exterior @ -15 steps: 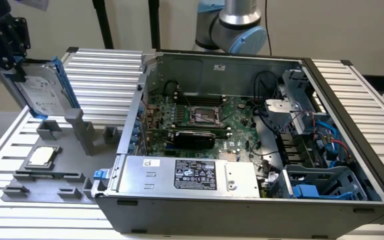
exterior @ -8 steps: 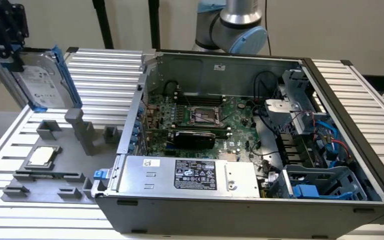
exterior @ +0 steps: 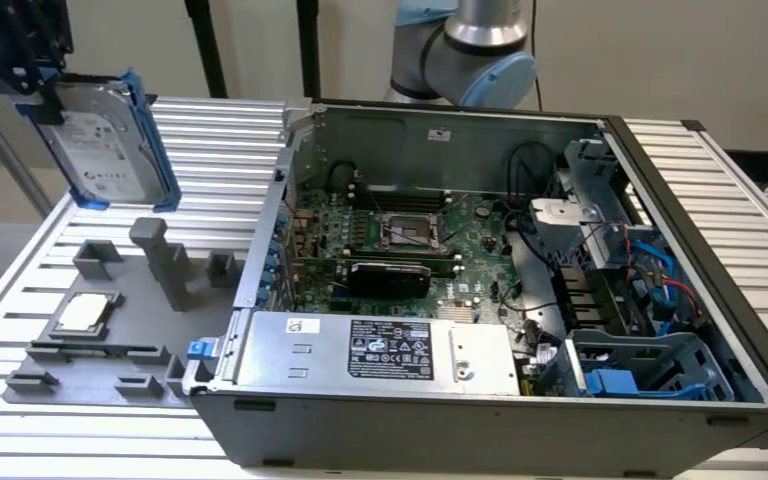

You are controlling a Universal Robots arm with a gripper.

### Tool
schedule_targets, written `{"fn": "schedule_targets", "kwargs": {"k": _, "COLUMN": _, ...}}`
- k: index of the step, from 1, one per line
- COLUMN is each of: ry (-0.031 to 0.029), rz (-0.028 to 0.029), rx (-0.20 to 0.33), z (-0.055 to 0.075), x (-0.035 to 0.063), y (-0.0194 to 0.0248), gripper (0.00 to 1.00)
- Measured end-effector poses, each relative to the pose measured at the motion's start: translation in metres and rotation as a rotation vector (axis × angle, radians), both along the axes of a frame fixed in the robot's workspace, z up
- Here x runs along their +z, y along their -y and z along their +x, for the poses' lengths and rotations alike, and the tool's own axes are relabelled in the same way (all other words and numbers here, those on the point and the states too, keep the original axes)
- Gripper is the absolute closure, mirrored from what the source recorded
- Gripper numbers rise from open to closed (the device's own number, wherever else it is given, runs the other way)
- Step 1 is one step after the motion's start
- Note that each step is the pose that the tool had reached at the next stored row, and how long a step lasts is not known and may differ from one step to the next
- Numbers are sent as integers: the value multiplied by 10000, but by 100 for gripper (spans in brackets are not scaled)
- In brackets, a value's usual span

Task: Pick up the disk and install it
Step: 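Pick up the disk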

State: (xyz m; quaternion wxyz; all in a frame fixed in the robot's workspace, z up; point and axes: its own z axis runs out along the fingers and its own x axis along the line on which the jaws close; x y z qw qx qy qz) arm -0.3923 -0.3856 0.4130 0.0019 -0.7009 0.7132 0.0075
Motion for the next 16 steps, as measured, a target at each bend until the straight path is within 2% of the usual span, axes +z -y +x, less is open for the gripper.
{"fn": "schedule_targets", "kwargs": {"k": 6, "ry": 2, "rz": 57, "rx": 1, "z": 249, "x": 202, "y": 48, "gripper": 100}}
{"fn": "schedule_targets", "kwargs": {"k": 16, "ry": 2, "rz": 84, "rx": 3, "z": 704, "x": 578, "y": 202, "gripper": 100}}
